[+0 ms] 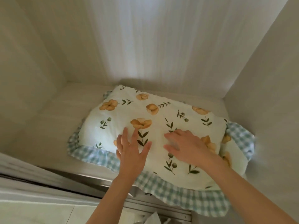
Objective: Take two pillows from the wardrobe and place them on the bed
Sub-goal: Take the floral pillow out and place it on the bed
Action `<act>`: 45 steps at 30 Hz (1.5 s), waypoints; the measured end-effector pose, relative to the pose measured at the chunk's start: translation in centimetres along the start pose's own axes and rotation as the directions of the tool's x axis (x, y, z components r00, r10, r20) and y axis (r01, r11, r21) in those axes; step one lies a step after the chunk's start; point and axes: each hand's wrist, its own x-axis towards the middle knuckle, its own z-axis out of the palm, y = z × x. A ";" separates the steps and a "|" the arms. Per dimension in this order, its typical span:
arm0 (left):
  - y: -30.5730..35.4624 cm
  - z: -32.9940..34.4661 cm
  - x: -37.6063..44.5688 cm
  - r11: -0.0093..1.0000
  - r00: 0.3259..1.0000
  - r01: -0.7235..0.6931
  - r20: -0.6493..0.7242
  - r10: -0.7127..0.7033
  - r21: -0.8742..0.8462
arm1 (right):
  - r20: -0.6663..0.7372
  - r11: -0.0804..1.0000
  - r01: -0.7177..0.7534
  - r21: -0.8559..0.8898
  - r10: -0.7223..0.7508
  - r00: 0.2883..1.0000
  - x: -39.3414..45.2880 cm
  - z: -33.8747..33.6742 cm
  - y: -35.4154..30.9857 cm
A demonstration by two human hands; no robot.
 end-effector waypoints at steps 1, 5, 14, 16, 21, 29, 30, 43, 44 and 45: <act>0.3 0.6 -0.1 1.000 1.000 0.028 -0.007 -0.028 0.000 | 0.007 0.999 -0.020 0.047 0.020 1.000 0.6 -0.7 -0.1; 1.0 2.6 -0.8 0.996 0.996 0.071 -0.054 -0.074 -0.052 | -0.143 0.985 -0.066 0.162 0.090 0.986 5.4 -2.5 0.9; 1.7 4.0 -3.6 0.849 0.935 0.269 -0.088 -0.343 -0.455 | -0.084 0.978 -0.188 0.092 0.196 0.977 12.0 -0.3 5.0; 2.2 4.0 -4.4 0.744 0.891 0.354 -0.037 -0.453 -0.567 | -0.109 0.978 -0.203 0.053 0.207 0.972 11.1 1.0 5.1; 1.8 3.8 -6.7 0.677 0.841 0.410 -0.034 -0.541 -0.611 | -0.183 0.952 -0.292 0.086 0.303 0.935 5.9 4.3 4.2; 0.2 1.7 -10.1 0.745 0.863 0.446 0.019 -0.504 -0.497 | -0.181 0.902 -0.424 0.080 0.431 0.884 -2.2 6.5 1.6; -0.2 1.4 -10.3 0.754 0.869 0.451 0.043 -0.493 -0.478 | -0.179 0.897 -0.434 0.089 0.442 0.879 -2.8 6.5 1.6; -3.0 -0.7 -13.9 0.703 0.839 0.527 0.161 -0.520 -0.477 | -0.256 0.855 -0.311 0.414 0.438 0.862 -12.0 8.7 1.1; -2.7 -0.6 -14.5 0.718 0.842 0.522 0.147 -0.519 -0.460 | -0.250 0.845 -0.311 0.435 0.445 0.860 -12.5 8.8 1.2; -2.5 -0.4 -15.2 0.719 0.840 0.526 0.142 -0.524 -0.455 | -0.245 0.833 -0.311 0.457 0.454 0.857 -13.0 9.1 1.4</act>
